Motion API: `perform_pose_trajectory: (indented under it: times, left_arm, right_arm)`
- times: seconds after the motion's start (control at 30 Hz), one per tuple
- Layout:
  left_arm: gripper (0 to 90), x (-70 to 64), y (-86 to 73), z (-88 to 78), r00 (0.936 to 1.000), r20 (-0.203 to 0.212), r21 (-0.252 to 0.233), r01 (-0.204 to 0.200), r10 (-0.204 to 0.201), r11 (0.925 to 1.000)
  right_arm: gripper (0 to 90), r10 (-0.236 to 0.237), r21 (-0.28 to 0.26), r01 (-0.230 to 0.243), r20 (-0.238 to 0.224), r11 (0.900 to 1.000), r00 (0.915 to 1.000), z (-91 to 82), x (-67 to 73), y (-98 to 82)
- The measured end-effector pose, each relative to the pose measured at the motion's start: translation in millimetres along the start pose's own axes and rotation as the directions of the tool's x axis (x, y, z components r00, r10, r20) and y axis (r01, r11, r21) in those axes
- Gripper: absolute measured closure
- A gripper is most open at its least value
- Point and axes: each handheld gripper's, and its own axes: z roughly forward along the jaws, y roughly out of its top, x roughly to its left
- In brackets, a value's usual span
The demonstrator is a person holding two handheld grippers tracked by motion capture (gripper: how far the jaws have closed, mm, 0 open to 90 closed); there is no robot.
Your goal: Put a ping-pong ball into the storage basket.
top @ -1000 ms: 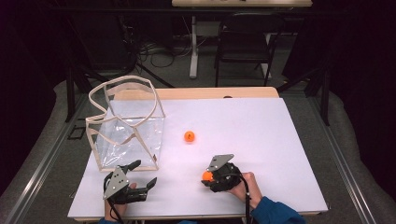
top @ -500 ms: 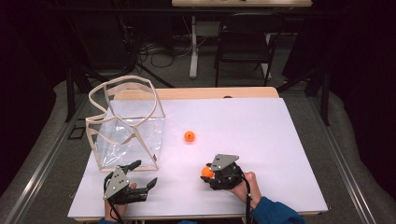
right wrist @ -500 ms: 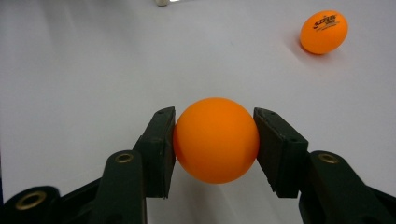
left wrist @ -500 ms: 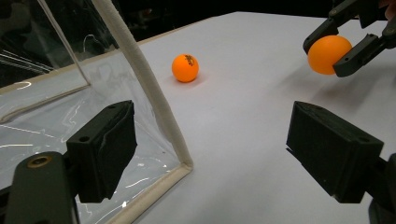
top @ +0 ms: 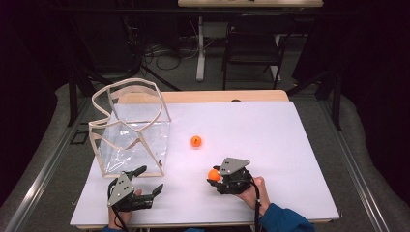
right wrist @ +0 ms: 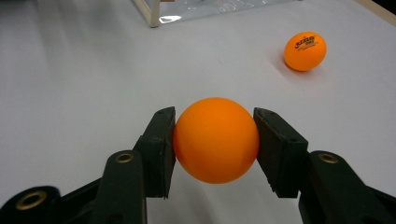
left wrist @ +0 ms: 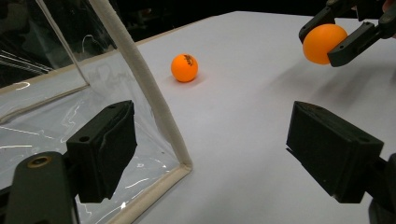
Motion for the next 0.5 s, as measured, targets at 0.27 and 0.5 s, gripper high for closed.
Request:
perform_pose_trajectory:
  times: [0.27, 0.5]
  left_arm:
    - [15.7, -1.0, 0.4, -0.1, 1.0000, -0.001, -0.004, 0.000, 0.000, 1.0000]
    - [15.7, -1.0, 0.2, -0.7, 1.0000, 0.001, -0.006, 0.002, -0.002, 1.0000]
  right_arm:
    - [50.9, 0.011, -0.020, -0.010, 0.011, 1.000, 0.9999, 1.2, -2.1, 2.2]
    - [50.8, 0.023, -0.037, -0.023, 0.018, 0.999, 0.9996, 3.9, -6.5, 6.0]
